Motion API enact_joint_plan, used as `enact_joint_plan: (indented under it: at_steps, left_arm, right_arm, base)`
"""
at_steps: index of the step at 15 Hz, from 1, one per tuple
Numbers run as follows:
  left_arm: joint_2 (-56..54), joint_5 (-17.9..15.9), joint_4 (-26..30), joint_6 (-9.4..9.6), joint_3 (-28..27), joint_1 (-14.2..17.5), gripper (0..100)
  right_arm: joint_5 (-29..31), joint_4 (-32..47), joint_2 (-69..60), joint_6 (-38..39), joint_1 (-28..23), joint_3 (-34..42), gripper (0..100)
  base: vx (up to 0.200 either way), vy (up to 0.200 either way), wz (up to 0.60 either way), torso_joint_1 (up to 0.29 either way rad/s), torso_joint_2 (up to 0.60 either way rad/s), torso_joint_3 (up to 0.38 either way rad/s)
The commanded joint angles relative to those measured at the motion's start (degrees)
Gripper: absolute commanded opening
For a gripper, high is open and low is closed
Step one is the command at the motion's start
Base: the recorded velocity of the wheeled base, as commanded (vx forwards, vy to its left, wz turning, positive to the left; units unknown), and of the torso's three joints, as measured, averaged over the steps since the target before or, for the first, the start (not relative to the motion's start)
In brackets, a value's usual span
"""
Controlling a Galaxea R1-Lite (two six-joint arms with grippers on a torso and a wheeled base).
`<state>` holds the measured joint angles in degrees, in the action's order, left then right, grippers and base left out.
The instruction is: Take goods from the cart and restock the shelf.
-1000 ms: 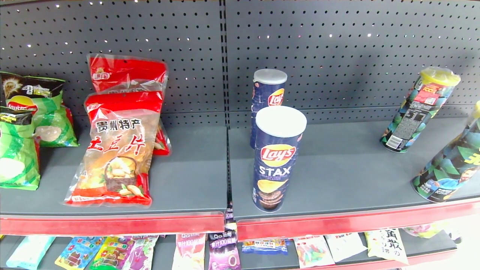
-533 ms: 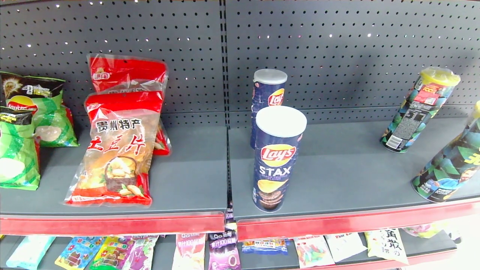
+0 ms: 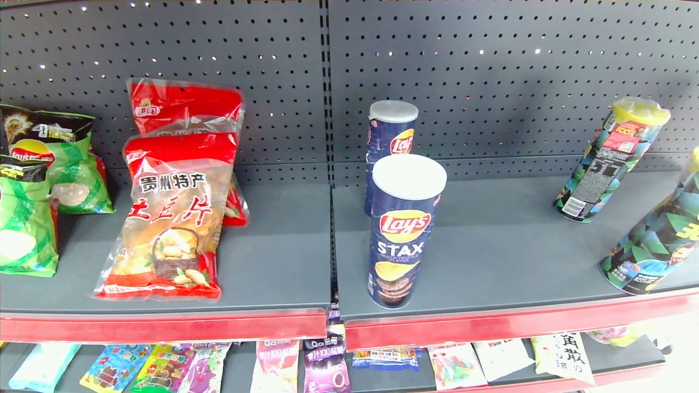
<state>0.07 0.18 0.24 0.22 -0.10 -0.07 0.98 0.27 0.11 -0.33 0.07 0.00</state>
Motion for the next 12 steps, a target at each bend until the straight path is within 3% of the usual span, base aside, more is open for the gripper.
enact_joint_plan:
  at_steps: [1, 2, 8, 12]
  left_arm:
    - [-0.07, -0.01, 0.11, 0.04, 0.01, -0.01, 100]
    - [-0.07, -0.01, 0.11, 0.04, 0.01, -0.01, 100]
    - [-0.07, 0.08, 0.11, 0.04, 0.01, -0.01, 100]
    - [-0.07, -0.01, 0.11, 0.04, 0.01, -0.01, 100]
  right_arm:
    - [-0.01, 0.0, -0.02, -0.02, 0.01, 0.0, 100]
    - [-0.01, 0.0, -0.02, -0.02, 0.01, 0.0, 100]
    - [-0.01, 0.0, -0.02, -0.02, 0.01, 0.0, 100]
    - [-0.01, 0.0, -0.02, -0.02, 0.01, 0.0, 100]
  base:
    - [-0.2, 0.0, 0.0, -0.002, 0.0, 0.007]
    - [-0.2, 0.0, 0.0, 0.032, 0.0, 0.002]
    - [0.0, 0.0, 0.0, 0.0, 0.0, 0.0]
    - [0.0, -0.2, 0.0, 0.004, 0.0, 0.002]
